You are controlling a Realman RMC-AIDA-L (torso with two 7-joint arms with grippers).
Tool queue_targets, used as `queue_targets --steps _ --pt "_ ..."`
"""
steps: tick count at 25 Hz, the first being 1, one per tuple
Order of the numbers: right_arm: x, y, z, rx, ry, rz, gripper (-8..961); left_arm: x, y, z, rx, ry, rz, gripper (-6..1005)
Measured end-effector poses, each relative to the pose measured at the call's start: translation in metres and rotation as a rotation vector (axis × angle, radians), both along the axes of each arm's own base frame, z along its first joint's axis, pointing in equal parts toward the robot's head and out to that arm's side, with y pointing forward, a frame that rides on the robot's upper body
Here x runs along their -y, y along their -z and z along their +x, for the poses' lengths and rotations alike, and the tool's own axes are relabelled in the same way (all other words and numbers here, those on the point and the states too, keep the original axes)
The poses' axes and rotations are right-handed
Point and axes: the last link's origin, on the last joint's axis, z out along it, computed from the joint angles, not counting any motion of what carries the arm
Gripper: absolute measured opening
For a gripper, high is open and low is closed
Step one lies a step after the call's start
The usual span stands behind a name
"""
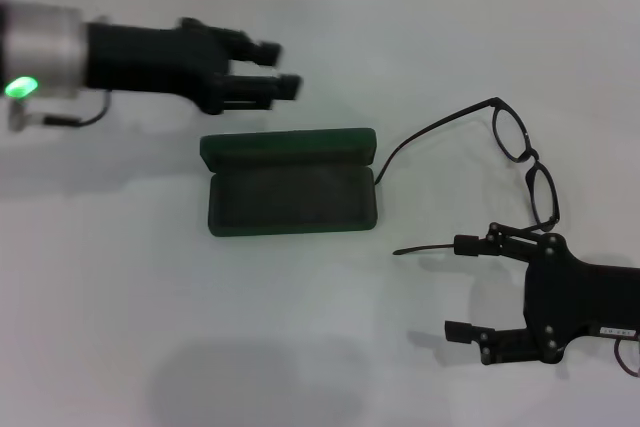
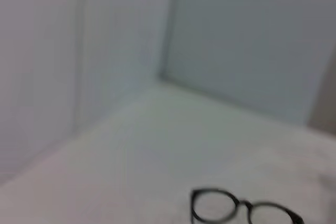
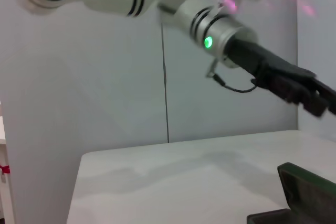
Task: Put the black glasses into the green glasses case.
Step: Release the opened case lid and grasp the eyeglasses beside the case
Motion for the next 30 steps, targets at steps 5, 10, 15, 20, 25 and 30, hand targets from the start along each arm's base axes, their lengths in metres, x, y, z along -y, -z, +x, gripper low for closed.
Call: queue_targets --steps 5,10,15,20,25,30 --pt "0.0 0.0 0.0 -0.001 0.0 -0.001 871 0.036 -0.012 -0.043 0.12 -0.012 0.161 576" --pt "0.002 -0.001 0.002 -0.002 0.012 0.003 870 0.072 -0.016 -0.076 0.142 -0.034 0.255 798" --pt "0.003 -0.003 0.006 0.001 0.028 0.01 870 0.11 -0.013 -0.092 0.14 0.009 0.234 893" --pt "0.002 -0.006 0.01 0.008 0.04 0.026 870 0.142 0.002 -0.111 0.09 -0.027 0.167 891" --pt "0.001 -0.009 0.013 0.006 0.057 0.046 870 0.16 0.014 -0.121 0.079 -0.041 0.131 890" --pt "0.002 -0.01 0.015 0.009 0.065 0.053 869 0.167 0.02 -0.125 0.072 -0.015 0.136 889"
